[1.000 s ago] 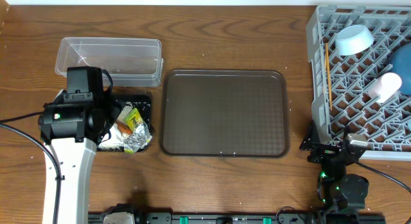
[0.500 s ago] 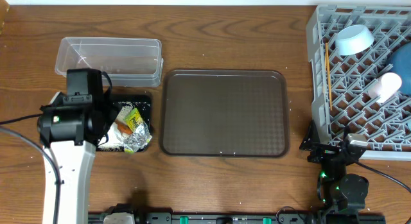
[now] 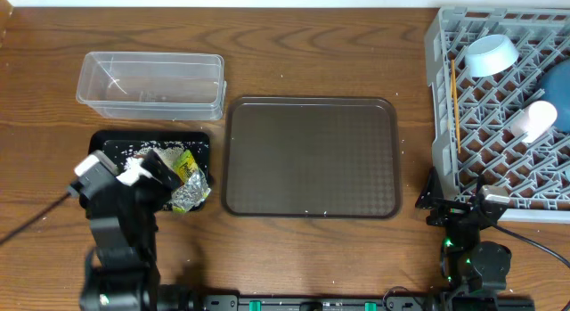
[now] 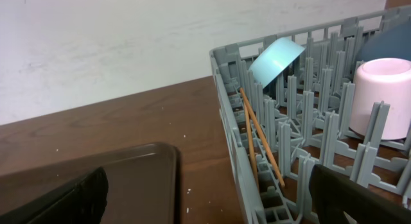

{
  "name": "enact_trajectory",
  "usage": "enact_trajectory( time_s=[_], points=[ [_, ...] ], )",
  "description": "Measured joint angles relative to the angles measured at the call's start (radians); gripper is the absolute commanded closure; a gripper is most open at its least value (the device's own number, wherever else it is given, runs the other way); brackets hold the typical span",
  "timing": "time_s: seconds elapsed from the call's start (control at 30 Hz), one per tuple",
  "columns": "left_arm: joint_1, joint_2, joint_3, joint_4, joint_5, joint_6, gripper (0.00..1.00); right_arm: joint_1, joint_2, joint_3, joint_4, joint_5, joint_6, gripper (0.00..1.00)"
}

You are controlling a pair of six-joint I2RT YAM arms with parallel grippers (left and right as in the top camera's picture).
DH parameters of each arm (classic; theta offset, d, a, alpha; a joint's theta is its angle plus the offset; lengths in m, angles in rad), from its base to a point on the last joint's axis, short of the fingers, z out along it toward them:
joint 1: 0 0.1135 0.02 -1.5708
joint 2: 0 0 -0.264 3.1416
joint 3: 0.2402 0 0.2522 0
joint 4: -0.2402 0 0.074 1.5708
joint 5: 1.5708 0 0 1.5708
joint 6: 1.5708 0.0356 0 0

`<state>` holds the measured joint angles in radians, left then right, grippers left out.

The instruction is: Sort waste into correct bins and load items into the dishwasher rack

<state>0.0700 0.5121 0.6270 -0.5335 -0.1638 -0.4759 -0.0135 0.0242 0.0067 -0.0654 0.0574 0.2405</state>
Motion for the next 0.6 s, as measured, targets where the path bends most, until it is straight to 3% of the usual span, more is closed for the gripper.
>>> enact_trajectory(
  time_s=[0.4, 0.6],
  points=[
    [0.0, -0.384, -0.558, 0.589, 0.129, 0.092, 0.01, 0.0, 0.0, 0.0, 0.0, -0.001, 0.0, 0.01],
    [-0.007, -0.472, -0.621, 0.58, 0.143, 0.092, 0.01, 0.0, 0.0, 0.0, 0.0, -0.001, 0.0, 0.01]
  ],
)
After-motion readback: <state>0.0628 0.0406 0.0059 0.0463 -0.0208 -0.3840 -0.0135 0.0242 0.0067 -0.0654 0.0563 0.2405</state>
